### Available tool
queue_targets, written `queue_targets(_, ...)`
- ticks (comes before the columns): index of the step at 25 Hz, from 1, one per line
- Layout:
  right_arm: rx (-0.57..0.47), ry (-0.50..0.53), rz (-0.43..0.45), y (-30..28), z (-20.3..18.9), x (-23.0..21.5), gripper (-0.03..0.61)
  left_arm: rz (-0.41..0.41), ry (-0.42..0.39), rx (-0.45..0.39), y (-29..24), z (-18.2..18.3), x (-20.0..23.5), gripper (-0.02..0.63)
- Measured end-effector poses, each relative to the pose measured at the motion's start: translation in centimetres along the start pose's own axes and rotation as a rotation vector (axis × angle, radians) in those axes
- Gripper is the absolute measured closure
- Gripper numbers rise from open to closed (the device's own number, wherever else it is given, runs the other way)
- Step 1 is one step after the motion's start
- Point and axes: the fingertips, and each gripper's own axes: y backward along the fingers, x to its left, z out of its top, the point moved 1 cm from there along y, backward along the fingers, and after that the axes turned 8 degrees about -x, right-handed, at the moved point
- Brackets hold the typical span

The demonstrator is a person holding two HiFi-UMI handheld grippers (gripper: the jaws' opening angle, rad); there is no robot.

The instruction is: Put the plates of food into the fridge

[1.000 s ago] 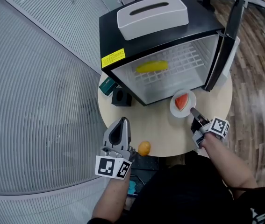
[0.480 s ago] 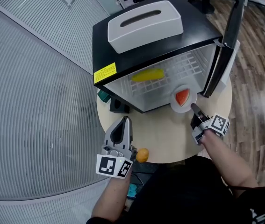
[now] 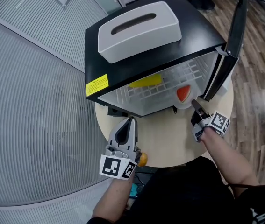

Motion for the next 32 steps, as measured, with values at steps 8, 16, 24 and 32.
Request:
queue_targets(8,-0.010,-0.019,-0.001,-2.3,1.0,-1.1,0.558,0.009,0.008,0.028,-1.8,-1.2,0.4,0.607)
queue_targets(16,-0.042,-0.052,-0.021,-5.0,1.7,-2.0,0.558,0.053,0.020,0.061,-2.2,-2.7,1.7,0.607)
queue_targets(24,-0.057,-0.066,-0.053,-6.9,2.2,-3.3,0.558,0.097,0.026,0.088,-2.0,-3.8,2.6,0.607)
queue_targets(32,-0.070,-0.044,-0.149,-8.5,2.6,-4.7,0.558,0.139,0.032,0.107,-1.8,-4.4,3.6,0.608)
